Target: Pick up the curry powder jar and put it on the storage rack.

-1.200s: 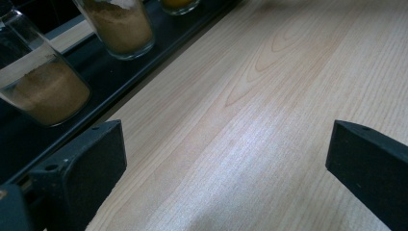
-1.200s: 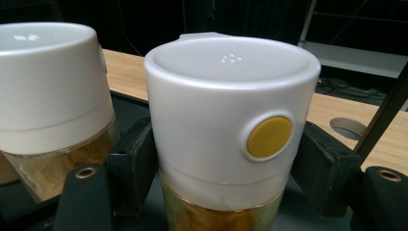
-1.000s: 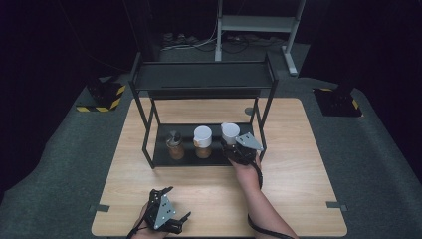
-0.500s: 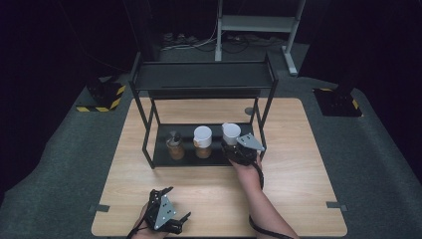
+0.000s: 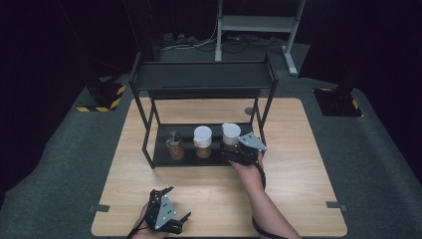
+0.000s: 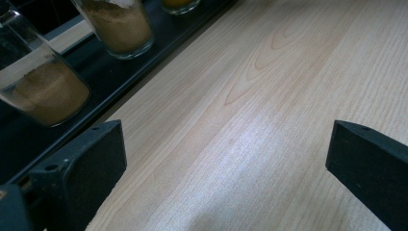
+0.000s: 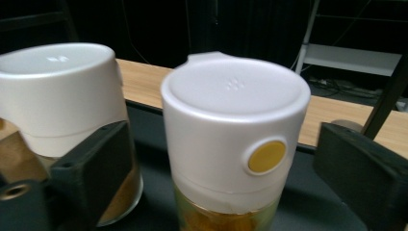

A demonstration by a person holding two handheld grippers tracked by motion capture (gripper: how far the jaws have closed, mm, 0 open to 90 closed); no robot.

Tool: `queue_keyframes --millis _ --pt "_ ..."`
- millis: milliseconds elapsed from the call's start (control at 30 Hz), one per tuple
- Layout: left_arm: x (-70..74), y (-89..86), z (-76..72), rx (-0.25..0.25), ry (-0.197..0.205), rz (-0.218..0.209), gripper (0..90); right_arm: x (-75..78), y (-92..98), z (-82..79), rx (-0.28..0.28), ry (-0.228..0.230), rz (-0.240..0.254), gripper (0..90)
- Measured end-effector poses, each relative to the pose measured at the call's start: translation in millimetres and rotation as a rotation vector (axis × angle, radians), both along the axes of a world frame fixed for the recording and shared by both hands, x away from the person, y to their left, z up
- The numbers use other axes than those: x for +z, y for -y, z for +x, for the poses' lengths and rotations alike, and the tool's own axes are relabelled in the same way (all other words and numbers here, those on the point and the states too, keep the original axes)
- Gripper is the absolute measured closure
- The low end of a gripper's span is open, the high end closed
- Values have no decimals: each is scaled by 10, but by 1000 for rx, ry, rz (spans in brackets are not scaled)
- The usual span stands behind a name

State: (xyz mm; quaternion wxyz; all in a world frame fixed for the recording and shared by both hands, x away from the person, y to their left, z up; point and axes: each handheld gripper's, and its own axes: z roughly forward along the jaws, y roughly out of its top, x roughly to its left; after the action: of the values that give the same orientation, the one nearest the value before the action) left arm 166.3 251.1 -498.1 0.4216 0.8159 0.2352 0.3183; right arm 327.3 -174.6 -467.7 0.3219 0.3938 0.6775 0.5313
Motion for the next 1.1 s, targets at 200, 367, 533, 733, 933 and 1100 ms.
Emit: queue_keyframes --millis 200,367,533,733,933,1100 --pt "2 5 0 -1 2 6 8 71 30 -38 16 8 3 6" --pt "1 5 -1 -1 1 5 9 122 55 -85 26 18 6 2" --pt "2 7 3 -1 0 5 8 163 101 -147 44 24 10 0" --pt "4 16 2 0 -1 8 9 196 168 -261 54 37 8 0" --pt "7 25 1 2 -1 13 9 215 251 -375 55 48 7 0" --pt "10 34 2 2 -1 19 8 223 330 -480 58 58 5 0"
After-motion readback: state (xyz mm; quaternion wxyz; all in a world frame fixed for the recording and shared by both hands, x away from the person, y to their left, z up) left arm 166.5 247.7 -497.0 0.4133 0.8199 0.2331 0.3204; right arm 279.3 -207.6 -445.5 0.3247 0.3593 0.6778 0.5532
